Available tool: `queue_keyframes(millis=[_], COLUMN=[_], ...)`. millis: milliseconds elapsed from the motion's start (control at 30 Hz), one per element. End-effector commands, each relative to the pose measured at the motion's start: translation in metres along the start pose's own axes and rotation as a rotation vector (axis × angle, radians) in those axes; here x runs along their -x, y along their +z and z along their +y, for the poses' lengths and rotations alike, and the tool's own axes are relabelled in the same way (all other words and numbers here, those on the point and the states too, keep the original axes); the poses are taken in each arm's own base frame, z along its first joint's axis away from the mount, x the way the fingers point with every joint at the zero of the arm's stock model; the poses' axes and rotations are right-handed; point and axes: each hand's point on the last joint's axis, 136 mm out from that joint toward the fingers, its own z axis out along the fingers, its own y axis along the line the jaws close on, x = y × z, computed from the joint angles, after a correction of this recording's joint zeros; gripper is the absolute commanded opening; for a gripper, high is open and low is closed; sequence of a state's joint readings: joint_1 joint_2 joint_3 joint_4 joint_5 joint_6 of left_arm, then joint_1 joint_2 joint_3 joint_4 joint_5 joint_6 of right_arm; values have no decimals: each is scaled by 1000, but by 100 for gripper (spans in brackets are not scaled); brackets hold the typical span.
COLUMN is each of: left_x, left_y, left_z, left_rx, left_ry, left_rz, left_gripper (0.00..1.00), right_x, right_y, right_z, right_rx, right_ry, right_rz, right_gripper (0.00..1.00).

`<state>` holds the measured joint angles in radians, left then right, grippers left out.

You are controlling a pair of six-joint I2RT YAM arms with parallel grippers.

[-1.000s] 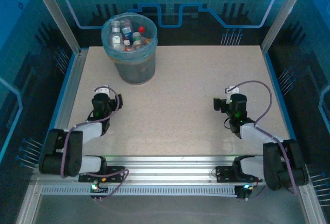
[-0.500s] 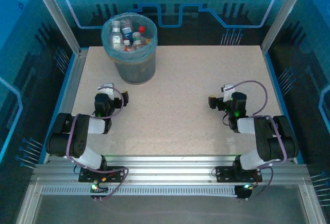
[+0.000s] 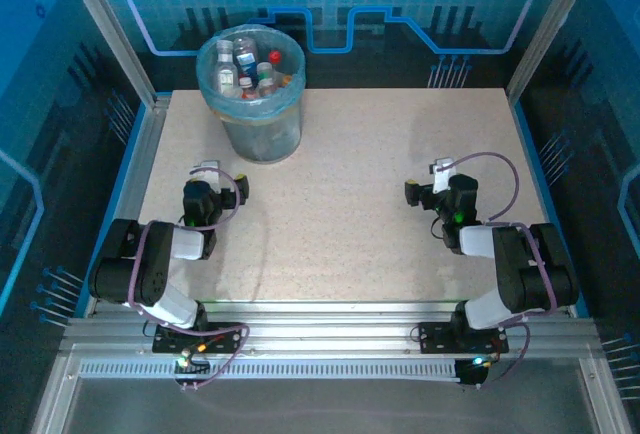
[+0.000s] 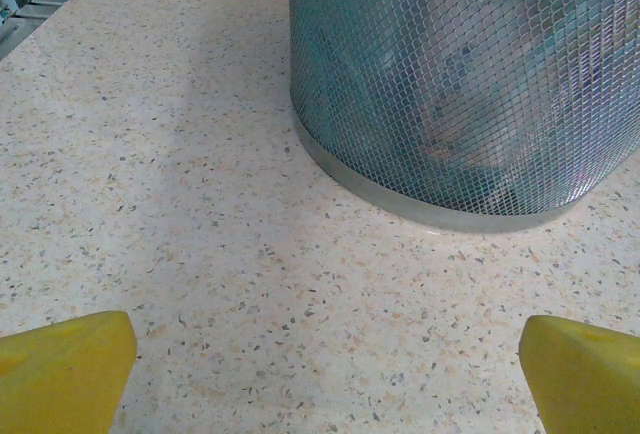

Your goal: Put the plastic bottles in the bin

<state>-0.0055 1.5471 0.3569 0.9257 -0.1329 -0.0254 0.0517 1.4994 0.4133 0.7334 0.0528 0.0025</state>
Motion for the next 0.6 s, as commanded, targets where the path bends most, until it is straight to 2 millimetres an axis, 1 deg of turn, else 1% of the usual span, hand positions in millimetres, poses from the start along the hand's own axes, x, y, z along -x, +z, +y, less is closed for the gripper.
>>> queue_keyframes(millis=[0,567], left_x=[9,9], left_y=[3,3], left_z=[-4,-6], left_rx=[-27,-26], left_ry=[11,24], left_rz=[-25,-21], left_gripper=[99,99], right_x=[12,12], right_y=[2,2], right_z=[-1,-1], right_rx=[-16,-16], right_ry=[-9,-10], right_rz=[-37,-36], right_gripper=[100,100])
